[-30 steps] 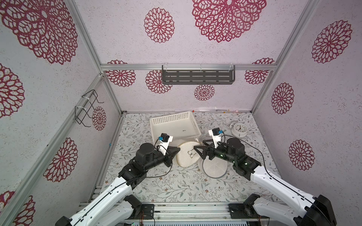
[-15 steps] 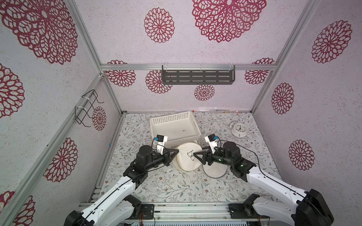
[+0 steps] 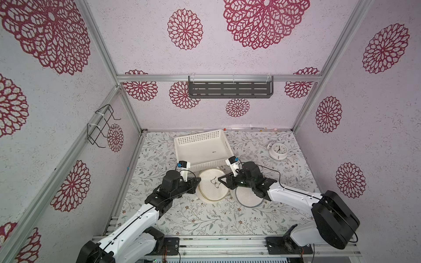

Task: Turn the laundry bag inside out
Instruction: Place the laundry bag at the center of the board, then reset both arms

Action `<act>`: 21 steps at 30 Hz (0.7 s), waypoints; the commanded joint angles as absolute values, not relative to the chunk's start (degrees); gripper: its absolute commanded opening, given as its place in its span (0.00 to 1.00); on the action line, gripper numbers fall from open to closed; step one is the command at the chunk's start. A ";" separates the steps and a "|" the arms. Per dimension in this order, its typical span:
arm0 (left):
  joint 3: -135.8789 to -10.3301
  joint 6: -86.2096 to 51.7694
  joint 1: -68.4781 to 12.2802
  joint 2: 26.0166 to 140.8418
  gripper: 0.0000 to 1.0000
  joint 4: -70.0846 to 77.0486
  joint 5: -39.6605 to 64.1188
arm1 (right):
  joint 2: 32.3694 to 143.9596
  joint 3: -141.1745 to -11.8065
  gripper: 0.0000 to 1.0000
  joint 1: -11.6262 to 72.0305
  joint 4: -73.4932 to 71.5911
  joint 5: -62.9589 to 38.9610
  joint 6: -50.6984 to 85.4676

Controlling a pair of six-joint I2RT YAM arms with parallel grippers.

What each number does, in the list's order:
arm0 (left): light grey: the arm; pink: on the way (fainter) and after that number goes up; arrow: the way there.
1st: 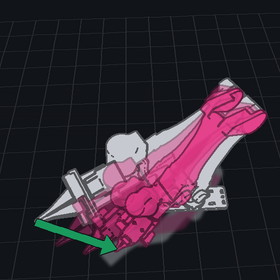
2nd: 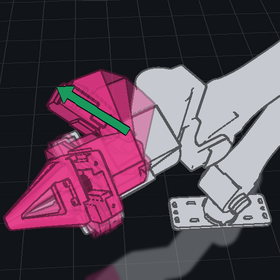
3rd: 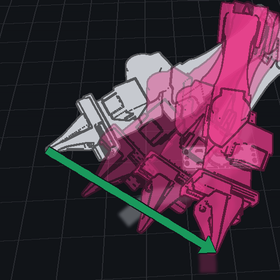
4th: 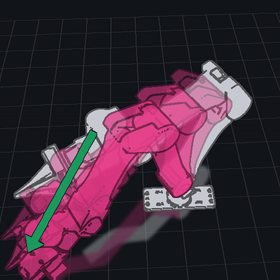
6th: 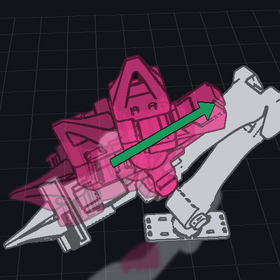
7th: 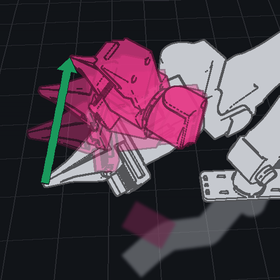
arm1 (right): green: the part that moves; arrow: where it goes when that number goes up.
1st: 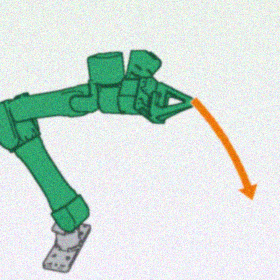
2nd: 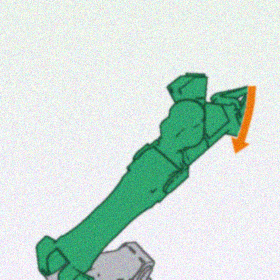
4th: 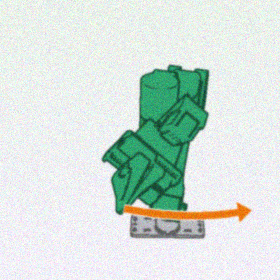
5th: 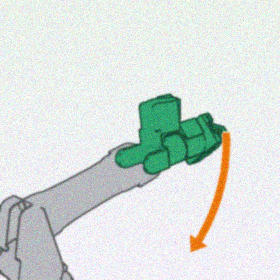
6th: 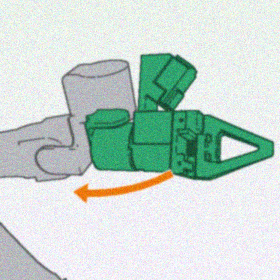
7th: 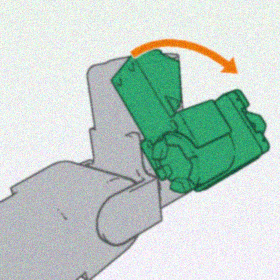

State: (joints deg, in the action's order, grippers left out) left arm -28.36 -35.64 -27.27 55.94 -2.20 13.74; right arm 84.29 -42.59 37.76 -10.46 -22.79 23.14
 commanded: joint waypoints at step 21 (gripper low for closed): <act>-34.84 -26.66 -23.69 43.00 0.98 -13.80 -26.11 | 64.19 -48.12 0.99 33.75 0.94 4.59 12.36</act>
